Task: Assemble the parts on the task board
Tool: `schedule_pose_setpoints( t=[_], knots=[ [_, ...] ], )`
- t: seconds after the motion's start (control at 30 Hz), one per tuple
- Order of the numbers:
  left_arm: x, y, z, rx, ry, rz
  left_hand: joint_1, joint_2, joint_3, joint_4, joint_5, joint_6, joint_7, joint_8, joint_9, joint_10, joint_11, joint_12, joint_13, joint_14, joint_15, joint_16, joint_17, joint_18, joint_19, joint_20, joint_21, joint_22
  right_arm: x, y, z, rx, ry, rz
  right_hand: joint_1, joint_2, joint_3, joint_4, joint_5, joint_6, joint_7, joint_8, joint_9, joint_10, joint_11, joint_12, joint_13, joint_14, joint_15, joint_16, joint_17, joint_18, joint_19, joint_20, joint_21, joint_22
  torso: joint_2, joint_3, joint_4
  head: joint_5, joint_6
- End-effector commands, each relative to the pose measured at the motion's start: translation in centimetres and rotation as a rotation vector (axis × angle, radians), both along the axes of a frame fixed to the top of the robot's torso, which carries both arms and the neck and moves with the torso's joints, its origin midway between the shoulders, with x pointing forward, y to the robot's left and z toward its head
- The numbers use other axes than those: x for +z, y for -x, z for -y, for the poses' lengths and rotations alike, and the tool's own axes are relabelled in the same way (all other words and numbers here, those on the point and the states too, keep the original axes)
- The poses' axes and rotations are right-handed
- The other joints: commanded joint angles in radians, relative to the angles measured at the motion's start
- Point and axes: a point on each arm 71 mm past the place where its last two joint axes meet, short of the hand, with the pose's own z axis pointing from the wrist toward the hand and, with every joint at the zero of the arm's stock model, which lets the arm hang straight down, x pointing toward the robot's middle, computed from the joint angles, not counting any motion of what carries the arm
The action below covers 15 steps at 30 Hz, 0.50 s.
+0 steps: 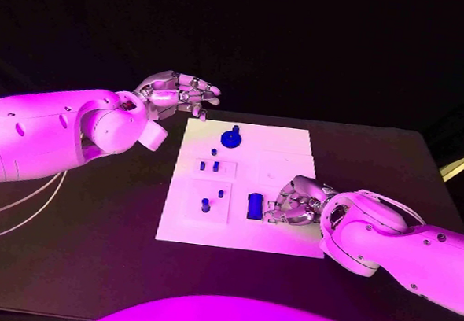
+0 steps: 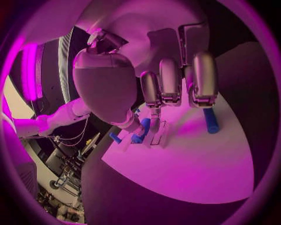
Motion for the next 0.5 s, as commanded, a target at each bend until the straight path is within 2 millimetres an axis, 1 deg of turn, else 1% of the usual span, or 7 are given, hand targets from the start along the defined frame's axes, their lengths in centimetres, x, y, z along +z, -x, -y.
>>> schedule_pose_setpoints(
  t=[0.03, 0.23, 0.33, 0.37, 0.43, 0.47, 0.5],
  knots=[
    [0.1, 0.0, 0.1, -0.004, 0.003, 0.002, -0.004, 0.006, 0.017, 0.001, 0.007, -0.014, 0.004, 0.023, 0.015, -0.017, 0.005, 0.011, 0.014, -0.005, -0.002, -0.013, 0.001, -0.002, 0.017, 0.005, -0.014, -0.014, 0.1, 0.1, -0.1, 0.007, -0.005, 0.003, 0.005, -0.006, 0.02, -0.017, 0.008, -0.008, -0.003, 0.024, -0.001, 0.049, -0.012, 0.006, 0.203, 0.099, -0.004, 0.011, 0.252, -0.023, 0.092, -0.006, 0.013, 0.258, 0.0, 0.0003, 0.0002, 0.001, 0.0],
    [0.1, 0.0, 0.1, -0.004, 0.004, 0.004, -0.004, 0.006, 0.017, 0.001, 0.007, -0.014, 0.004, 0.023, 0.015, -0.017, 0.005, 0.011, 0.014, -0.005, -0.002, -0.013, 0.001, -0.002, 0.017, 0.005, -0.014, -0.014, 0.4, 0.3, 0.4, -0.008, -0.047, 0.021, -0.008, -0.014, 0.016, -0.011, 0.008, -0.009, 0.0, 0.023, -0.003, 0.047, -0.01, 0.001, 0.201, 0.099, -0.003, 0.009, 0.249, -0.022, 0.09, -0.006, 0.004, 0.256, 0.0, 0.0009, 0.0001, 0.001, 0.0],
    [0.1, 0.0, 0.1, -0.003, 0.005, 0.006, -0.004, 0.005, 0.017, 0.001, 0.007, -0.014, 0.004, 0.024, 0.015, -0.018, 0.005, 0.011, 0.014, -0.005, -0.002, -0.013, 0.001, -0.002, 0.017, 0.005, -0.014, -0.014, 0.9, 0.3, 1.2, -0.04, -0.11, 0.042, -0.014, -0.022, 0.014, -0.008, 0.008, -0.034, 0.01, 0.006, -0.011, 0.041, -0.002, -0.012, 0.195, 0.097, 0.004, 0.005, 0.24, -0.018, 0.085, -0.002, -0.016, 0.25, 0.0, 0.0009, -0.0009, 0.002, 0.0],
    [0.1, 0.0, 0.1, -0.002, 0.005, 0.006, -0.004, 0.005, 0.017, 0.001, 0.007, -0.014, 0.004, 0.024, 0.015, -0.018, 0.005, 0.011, 0.014, -0.005, -0.002, -0.013, 0.001, -0.002, 0.017, 0.005, -0.014, -0.014, 1.1, 0.2, 1.5, -0.051, -0.129, 0.049, -0.014, -0.026, 0.012, -0.008, 0.006, -0.055, 0.02, -0.007, -0.017, 0.03, 0.006, -0.034, 0.184, 0.094, 0.01, -0.002, 0.226, -0.013, 0.077, 0.002, -0.045, 0.243, -0.001, 0.0007, -0.0013, 0.0, 0.0],
    [0.1, 0.0, 0.0, -0.002, 0.006, 0.008, -0.005, 0.005, 0.017, 0.002, 0.006, -0.014, 0.004, 0.024, 0.015, -0.018, 0.005, 0.012, 0.014, -0.005, -0.002, -0.013, 0.001, -0.003, 0.017, 0.006, -0.014, -0.015, 1.7, 0.1, 2.4, -0.073, -0.171, 0.071, -0.011, -0.035, 0.003, -0.01, -0.006, -0.114, 0.047, -0.05, -0.035, 0.016, 0.029, -0.058, 0.173, 0.091, 0.028, -0.007, 0.217, -0.009, 0.07, 0.014, -0.07, 0.236, -0.001, 0.0006, -0.0022, -0.004, 0.0],
    [0.1, 0.0, 0.0, -0.001, 0.007, 0.009, -0.005, 0.005, 0.017, 0.002, 0.006, -0.014, 0.004, 0.024, 0.015, -0.018, 0.005, 0.012, 0.014, -0.005, -0.002, -0.013, 0.001, -0.003, 0.017, 0.006, -0.014, -0.015, 2.0, 0.0, 3.0, -0.085, -0.184, 0.081, -0.001, -0.032, 0.002, -0.015, -0.009, -0.124, 0.057, -0.064, -0.041, 0.009, 0.038, -0.07, 0.168, 0.09, 0.037, -0.01, 0.21, -0.006, 0.065, 0.022, -0.089, 0.232, -0.001, 0.0004, -0.0026, -0.007, 0.0],
    [0.1, 0.0, 0.0, -0.001, 0.007, 0.01, -0.008, 0.003, 0.015, 0.003, 0.005, -0.015, 0.005, 0.025, 0.015, -0.018, 0.005, 0.012, 0.014, -0.005, -0.001, -0.013, 0.001, -0.003, 0.017, 0.006, -0.015, -0.015, 2.2, 0.0, 3.5, -0.096, -0.19, 0.089, 0.003, -0.034, -0.002, -0.017, -0.01, -0.133, 0.061, -0.073, -0.045, 0.005, 0.042, -0.075, 0.165, 0.089, 0.041, -0.011, 0.209, -0.005, 0.064, 0.025, -0.091, 0.231, -0.002, 0.0005, -0.0037, -0.01, 0.0]
  ],
)
